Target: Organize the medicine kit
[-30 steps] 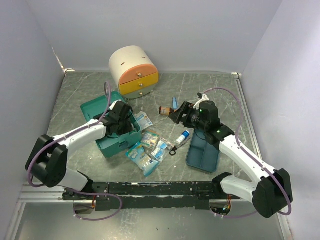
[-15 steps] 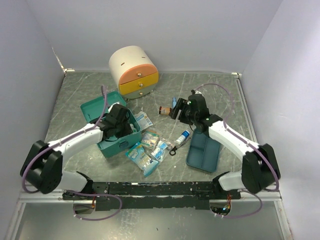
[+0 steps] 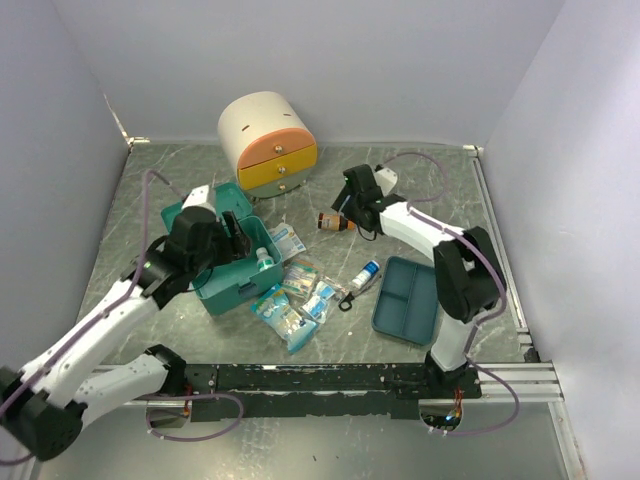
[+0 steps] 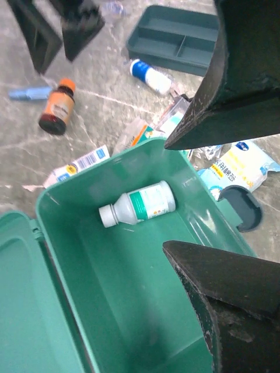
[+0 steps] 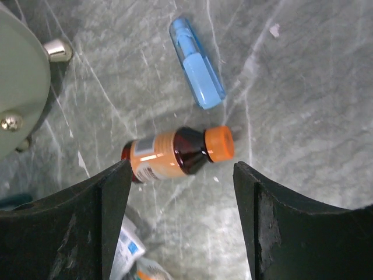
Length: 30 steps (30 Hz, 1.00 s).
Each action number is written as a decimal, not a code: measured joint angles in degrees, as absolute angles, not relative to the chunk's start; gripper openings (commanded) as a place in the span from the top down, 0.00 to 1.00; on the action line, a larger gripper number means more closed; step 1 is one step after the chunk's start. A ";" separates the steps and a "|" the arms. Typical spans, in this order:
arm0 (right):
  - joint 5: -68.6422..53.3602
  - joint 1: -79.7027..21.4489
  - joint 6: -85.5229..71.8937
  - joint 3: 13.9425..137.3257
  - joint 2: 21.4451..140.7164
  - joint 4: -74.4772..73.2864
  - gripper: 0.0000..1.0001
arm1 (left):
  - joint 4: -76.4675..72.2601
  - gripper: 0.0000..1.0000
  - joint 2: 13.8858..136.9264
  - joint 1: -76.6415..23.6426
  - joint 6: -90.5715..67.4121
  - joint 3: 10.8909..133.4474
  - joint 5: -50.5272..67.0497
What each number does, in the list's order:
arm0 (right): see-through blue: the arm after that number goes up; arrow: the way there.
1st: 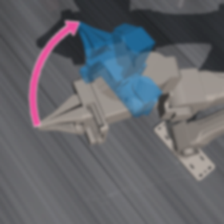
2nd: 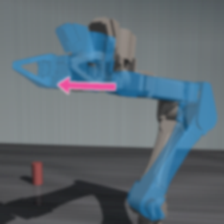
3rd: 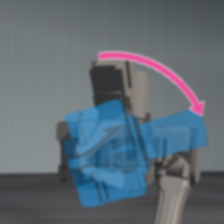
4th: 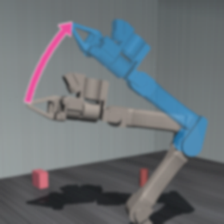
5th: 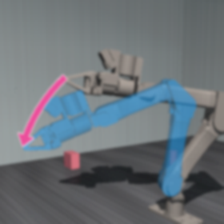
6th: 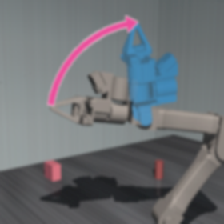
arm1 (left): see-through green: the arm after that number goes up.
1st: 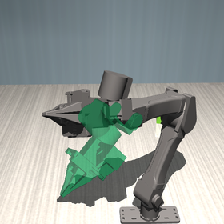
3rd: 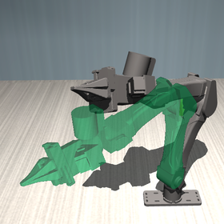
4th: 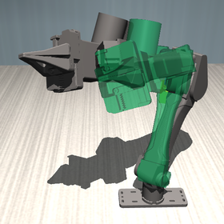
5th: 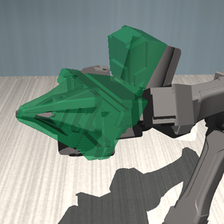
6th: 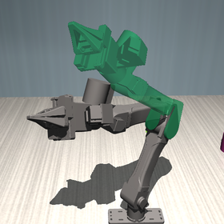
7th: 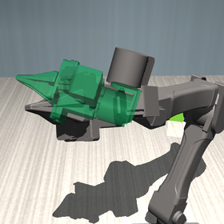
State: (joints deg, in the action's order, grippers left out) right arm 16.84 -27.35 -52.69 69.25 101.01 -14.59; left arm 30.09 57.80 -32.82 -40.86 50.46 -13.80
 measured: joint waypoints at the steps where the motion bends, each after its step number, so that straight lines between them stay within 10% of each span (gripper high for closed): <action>1: 18.26 -27.75 -53.74 71.09 102.83 -15.44 0.28 | 29.71 0.22 54.83 -32.82 -39.68 49.98 -13.78; 30: 21.58 -31.14 -55.86 80.99 115.24 -25.36 0.36 | 27.16 0.15 41.80 -33.32 -35.07 45.04 -12.34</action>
State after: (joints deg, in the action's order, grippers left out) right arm 21.58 -31.14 -55.86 80.99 115.24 -25.36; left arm 27.16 41.80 -33.32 -35.07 45.04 -12.34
